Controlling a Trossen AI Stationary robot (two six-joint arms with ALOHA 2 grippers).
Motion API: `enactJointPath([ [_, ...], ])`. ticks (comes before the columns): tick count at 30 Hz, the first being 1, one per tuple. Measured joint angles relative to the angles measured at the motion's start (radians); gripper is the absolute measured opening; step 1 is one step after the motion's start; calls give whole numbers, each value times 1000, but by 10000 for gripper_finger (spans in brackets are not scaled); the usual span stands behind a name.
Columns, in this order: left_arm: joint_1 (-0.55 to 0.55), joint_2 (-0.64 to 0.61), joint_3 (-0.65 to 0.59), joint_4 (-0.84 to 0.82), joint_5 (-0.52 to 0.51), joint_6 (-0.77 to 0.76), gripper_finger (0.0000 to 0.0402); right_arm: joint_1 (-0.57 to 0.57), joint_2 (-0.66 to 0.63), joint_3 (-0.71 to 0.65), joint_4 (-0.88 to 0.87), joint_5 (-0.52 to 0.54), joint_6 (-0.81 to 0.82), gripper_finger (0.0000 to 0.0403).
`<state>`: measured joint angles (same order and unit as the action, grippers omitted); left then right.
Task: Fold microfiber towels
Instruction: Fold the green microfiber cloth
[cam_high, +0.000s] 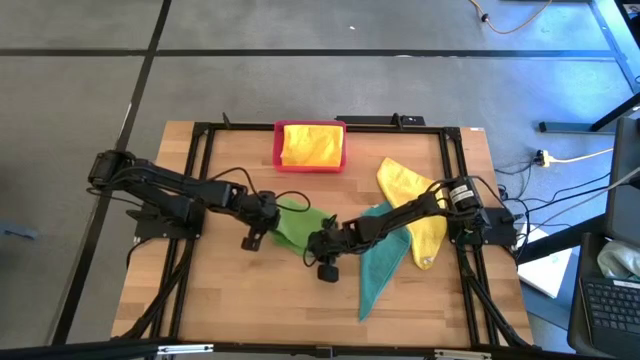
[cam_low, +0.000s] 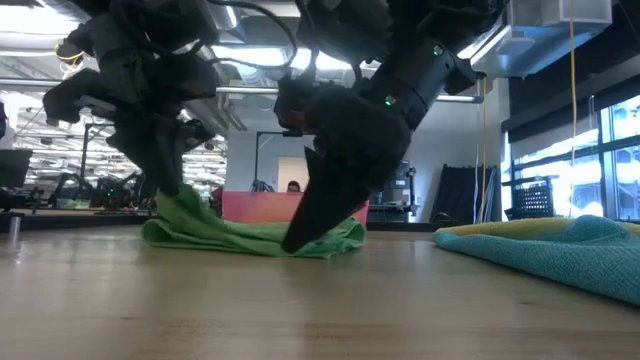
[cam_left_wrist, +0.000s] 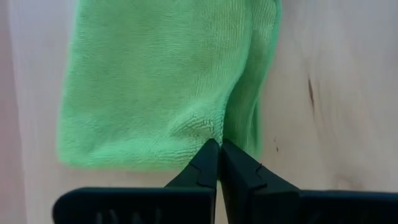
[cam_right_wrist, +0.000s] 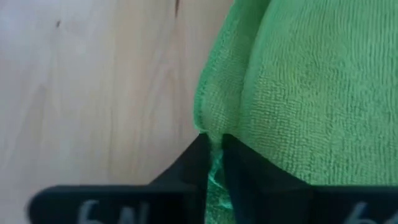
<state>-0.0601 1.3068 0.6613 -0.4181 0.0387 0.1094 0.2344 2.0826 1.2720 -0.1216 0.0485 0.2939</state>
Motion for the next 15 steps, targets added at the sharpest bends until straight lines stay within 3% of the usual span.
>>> enactJointPath([
  [4, 0, -52, 12, -14, -19, -4, 2, 7, -28, 0, -71, -48, 62, 11],
  [15, -36, -100, 26, -9, -15, -93, 1, 24, -76, 1, -209, -20, 68, 10],
])
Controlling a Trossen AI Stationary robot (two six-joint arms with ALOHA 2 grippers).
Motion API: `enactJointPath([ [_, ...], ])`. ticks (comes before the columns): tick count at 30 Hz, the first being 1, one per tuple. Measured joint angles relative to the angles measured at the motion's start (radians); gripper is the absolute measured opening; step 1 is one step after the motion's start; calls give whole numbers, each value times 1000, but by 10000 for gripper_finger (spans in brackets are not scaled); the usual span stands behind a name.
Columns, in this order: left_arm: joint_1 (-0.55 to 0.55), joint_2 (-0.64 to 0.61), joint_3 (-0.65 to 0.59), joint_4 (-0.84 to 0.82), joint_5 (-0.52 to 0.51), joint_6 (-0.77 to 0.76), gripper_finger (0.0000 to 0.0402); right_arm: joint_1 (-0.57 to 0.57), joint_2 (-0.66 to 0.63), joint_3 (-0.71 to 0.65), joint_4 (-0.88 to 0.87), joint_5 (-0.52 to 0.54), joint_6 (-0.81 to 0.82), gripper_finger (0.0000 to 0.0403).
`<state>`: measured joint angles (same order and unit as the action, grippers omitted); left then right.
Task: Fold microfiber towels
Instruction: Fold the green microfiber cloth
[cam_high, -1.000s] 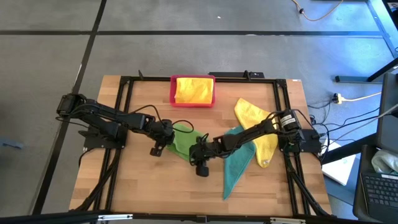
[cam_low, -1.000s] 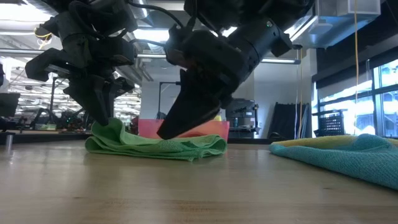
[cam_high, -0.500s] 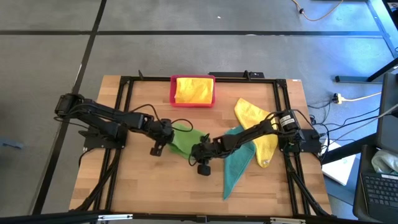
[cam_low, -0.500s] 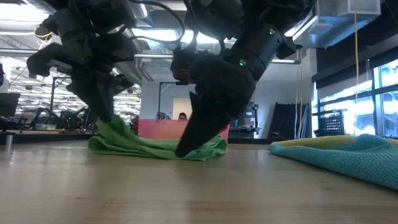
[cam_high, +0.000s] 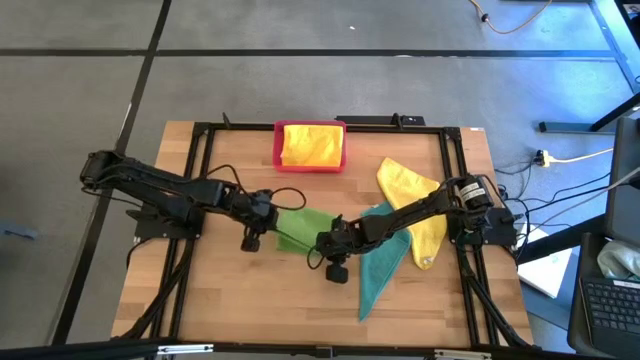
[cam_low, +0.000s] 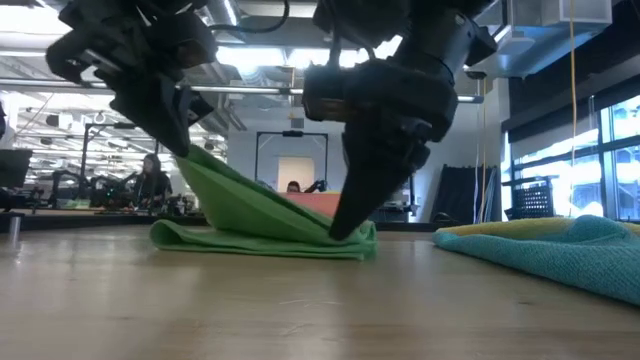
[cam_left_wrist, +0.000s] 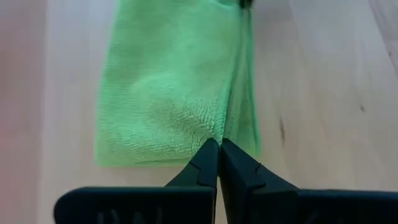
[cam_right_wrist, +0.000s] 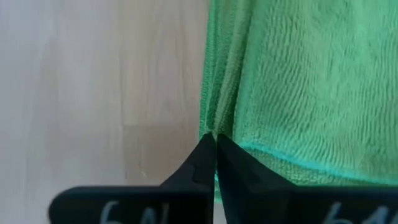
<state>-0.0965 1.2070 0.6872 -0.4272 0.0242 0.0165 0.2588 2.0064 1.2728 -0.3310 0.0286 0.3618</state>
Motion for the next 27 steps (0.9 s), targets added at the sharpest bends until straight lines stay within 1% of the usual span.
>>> enactJointPath([
  [5, -60, 24, 0, -3, -1, -11, 1, 0, 0, 0, -34, 0, 23, 12],
  [10, -115, 64, 0, 34, -3, -35, 6, 1, 1, 0, -42, -5, 27, 19],
  [15, -158, 116, 0, 59, -1, -67, 16, 1, 2, 22, -45, -55, 28, 19],
  [17, -172, 137, 0, 66, 10, -68, 22, 2, 2, 42, -54, -54, 27, 23],
  [22, -197, 178, -1, 76, 22, -67, 33, 1, -9, 99, -66, -26, 22, 57],
  [27, -199, 196, -1, 78, 21, -67, 36, 6, -11, 124, -70, -34, 26, 103],
])
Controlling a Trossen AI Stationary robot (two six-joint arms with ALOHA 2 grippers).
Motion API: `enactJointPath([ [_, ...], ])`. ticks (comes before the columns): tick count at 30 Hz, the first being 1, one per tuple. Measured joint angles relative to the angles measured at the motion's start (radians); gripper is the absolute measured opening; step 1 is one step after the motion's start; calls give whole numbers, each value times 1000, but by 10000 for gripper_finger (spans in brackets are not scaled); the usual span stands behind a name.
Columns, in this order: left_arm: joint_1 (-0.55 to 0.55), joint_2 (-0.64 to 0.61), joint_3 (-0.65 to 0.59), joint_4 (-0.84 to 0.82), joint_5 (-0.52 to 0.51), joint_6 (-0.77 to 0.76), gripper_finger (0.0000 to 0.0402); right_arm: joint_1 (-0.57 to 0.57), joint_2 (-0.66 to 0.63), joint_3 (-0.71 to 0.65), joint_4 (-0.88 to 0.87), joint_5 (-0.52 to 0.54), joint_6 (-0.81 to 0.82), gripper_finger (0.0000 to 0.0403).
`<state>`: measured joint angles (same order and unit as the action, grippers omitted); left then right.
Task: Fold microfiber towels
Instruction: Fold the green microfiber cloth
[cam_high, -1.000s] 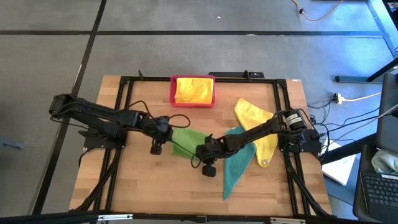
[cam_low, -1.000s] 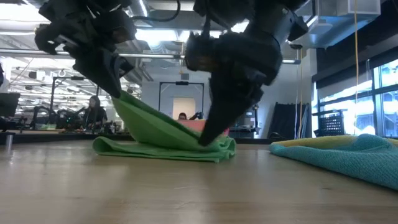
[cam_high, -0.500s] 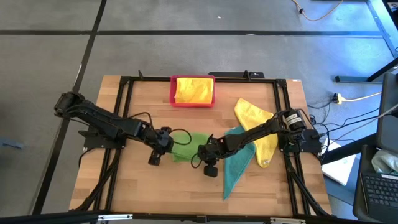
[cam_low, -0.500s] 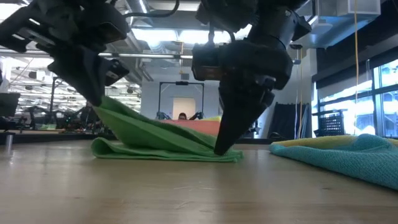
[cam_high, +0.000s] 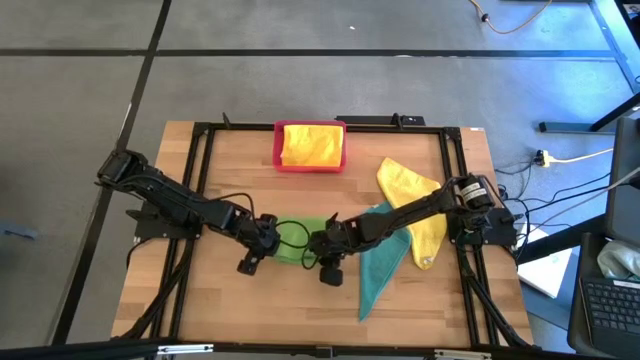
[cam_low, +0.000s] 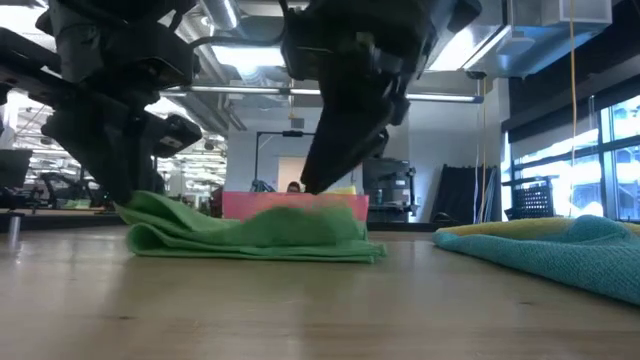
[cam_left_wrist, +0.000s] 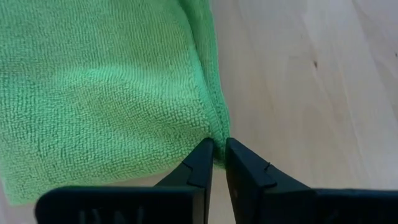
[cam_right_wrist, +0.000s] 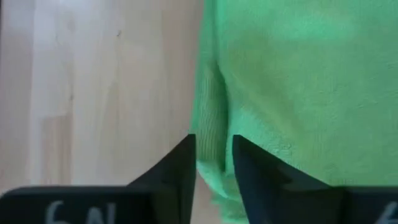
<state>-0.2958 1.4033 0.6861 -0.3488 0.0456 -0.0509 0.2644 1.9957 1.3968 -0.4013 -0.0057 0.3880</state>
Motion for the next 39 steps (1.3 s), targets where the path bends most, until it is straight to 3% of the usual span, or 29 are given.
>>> enactJointPath([
  [5, 0, 0, 0, 6, -5, 0, 37, 27, -1, 8, -192, -17, 2, 138],
  [8, 0, 0, 0, 6, -5, 0, 37, 38, 0, 6, -377, 35, 38, 146],
  [10, 0, 0, 0, 6, -6, -1, 37, 40, 0, 6, -413, 67, 70, 146],
  [16, 0, 0, 0, 6, -6, -24, 37, 52, 0, 6, -95, 61, 79, 147],
  [18, 0, 0, 0, 6, -6, -32, 37, 61, 0, 7, 6, 106, 79, 147],
  [22, 0, 0, 0, 6, -7, -48, 37, 70, 13, 6, -3, 242, 65, 147],
  [30, 0, 0, 0, -2, -7, -52, 37, 68, 96, 3, 138, 242, 52, 147],
  [39, 0, 0, 0, -12, -1, -55, 37, 54, 127, 3, 75, 272, 144, 147],
])
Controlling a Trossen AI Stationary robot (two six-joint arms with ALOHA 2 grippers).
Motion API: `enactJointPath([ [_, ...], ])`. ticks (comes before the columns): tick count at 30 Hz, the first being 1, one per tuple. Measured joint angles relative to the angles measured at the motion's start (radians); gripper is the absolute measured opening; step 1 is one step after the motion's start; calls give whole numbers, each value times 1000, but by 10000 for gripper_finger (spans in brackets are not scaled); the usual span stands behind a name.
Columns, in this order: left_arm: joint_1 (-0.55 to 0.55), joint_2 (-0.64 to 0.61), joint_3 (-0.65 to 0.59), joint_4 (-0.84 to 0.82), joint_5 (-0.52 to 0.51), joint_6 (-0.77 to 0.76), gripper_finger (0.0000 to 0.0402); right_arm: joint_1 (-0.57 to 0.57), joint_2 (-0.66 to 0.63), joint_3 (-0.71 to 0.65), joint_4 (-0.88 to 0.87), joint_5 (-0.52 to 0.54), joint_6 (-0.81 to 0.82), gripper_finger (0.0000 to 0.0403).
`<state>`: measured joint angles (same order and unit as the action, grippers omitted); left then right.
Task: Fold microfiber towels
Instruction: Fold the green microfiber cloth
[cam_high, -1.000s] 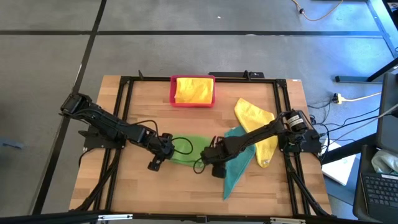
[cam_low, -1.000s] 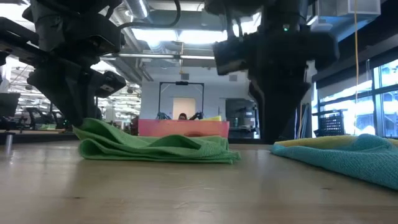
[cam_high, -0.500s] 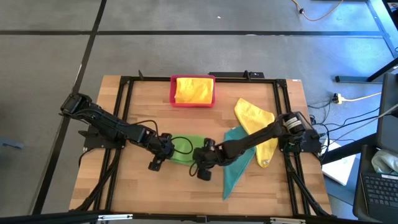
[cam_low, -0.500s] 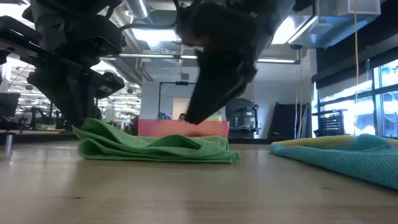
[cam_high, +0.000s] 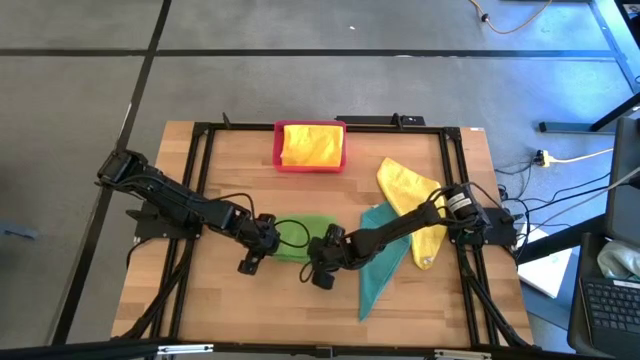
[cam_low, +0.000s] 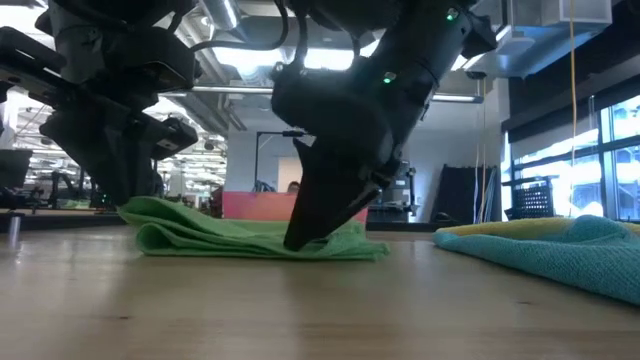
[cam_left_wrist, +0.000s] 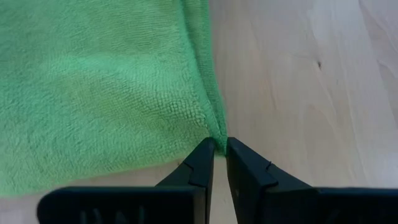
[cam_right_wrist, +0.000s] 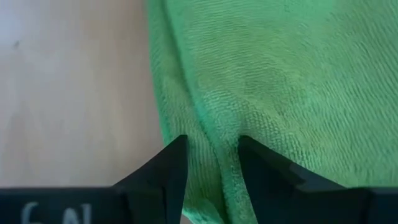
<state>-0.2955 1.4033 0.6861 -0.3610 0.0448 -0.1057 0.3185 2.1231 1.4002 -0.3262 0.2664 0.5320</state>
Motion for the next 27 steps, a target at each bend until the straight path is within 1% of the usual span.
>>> enactJointPath([
  [3, 0, 0, 0, -2, 1, -8, 37, -6, -1, 0, 0, 4, 34, 147],
  [7, 0, 0, 0, -5, 1, -19, 37, -8, -1, 1, -5, 5, 29, 147],
  [13, 0, 0, 0, -4, 2, -18, 37, -8, -4, 33, -65, 5, -92, 147],
  [22, 0, 0, 0, -5, 2, -18, 37, -9, 5, 32, -105, 13, -125, 146],
  [24, 0, 0, 0, -4, 2, -18, 37, -9, 9, 33, -104, 14, -123, 141],
  [27, 0, -1, 0, -5, 2, -18, 37, -9, 11, 33, -103, 14, -123, 121],
])
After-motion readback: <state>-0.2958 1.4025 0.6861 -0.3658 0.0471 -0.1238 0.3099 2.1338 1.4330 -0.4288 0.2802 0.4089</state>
